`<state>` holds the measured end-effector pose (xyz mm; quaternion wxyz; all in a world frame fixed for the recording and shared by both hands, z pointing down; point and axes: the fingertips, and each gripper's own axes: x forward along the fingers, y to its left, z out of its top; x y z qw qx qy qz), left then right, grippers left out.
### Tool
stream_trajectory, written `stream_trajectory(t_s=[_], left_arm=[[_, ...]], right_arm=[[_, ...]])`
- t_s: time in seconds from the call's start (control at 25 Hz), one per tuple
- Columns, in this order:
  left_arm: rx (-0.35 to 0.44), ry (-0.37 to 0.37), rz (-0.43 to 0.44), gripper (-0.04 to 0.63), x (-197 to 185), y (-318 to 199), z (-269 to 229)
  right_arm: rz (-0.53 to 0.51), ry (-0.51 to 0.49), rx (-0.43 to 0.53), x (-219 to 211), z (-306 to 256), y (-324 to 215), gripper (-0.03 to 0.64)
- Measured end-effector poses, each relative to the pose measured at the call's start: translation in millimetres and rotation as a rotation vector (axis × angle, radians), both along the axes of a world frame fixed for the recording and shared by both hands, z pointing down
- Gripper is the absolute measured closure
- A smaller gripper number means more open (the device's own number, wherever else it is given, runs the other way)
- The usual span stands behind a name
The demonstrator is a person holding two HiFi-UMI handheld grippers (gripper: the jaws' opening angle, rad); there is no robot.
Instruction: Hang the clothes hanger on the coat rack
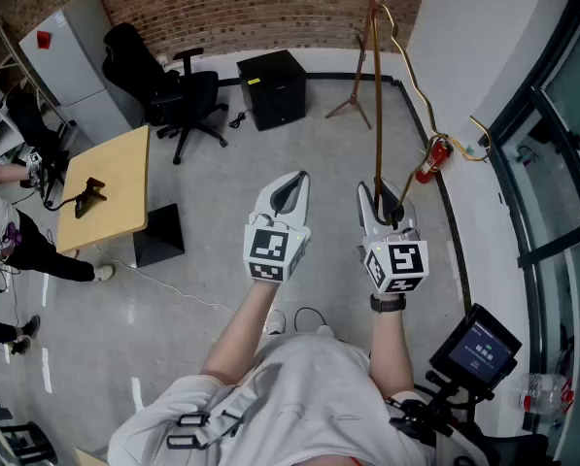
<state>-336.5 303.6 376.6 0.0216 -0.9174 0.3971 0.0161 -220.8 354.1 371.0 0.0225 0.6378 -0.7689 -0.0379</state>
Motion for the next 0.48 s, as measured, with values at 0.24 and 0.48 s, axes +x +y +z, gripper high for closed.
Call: stream_trajectory(t_s=[0.24, 0.48], left_arm=[[-0.004, 0.001, 0.011, 0.600, -27.8, -9.0, -1.3], [-0.007, 0.010, 0.041, 0.598, -45.4, -19.3, 2.9]], right_arm=[[0.016, -0.007, 0.001, -31.6, -0.8, -9.4, 0.499], [0.059, -0.012, 0.003, -52.7, 2.6, -16.4, 0.499]])
